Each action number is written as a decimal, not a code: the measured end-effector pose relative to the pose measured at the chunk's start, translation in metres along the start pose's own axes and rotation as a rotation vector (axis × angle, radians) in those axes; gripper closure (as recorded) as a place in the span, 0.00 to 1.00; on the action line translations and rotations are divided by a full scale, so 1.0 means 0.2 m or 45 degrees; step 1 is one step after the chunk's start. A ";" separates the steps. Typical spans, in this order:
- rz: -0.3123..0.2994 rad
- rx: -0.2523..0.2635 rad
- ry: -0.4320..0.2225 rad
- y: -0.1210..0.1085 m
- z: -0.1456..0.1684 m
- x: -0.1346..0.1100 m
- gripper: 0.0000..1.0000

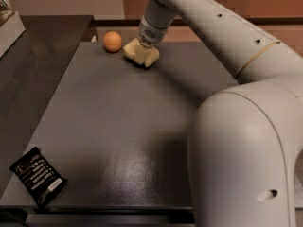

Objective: Move sponge near orange

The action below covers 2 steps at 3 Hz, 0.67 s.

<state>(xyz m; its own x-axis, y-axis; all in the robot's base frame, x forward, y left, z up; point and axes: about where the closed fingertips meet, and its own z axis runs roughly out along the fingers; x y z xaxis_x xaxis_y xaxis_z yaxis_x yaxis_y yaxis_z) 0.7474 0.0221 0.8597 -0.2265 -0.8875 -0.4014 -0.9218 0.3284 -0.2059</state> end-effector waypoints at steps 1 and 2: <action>0.007 -0.010 -0.010 -0.03 0.04 -0.03 0.61; 0.010 -0.014 -0.024 -0.06 0.05 -0.08 0.38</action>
Offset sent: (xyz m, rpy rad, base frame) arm 0.0289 0.0179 0.0114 0.0404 -0.0033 -0.0028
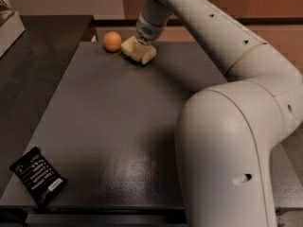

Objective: Move sponge near orange

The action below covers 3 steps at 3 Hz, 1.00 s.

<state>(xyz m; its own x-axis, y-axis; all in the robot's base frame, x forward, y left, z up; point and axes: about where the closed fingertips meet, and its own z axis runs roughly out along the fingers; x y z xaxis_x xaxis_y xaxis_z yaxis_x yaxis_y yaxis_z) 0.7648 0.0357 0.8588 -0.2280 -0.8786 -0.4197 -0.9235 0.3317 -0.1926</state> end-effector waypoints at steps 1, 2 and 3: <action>-0.001 -0.004 0.002 0.00 0.02 0.00 0.14; -0.002 -0.010 0.004 0.01 0.04 0.00 0.00; -0.002 -0.011 0.004 0.01 0.04 0.00 0.00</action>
Offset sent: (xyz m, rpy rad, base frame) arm 0.0006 0.0016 -0.0024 -0.0003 0.0025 0.0018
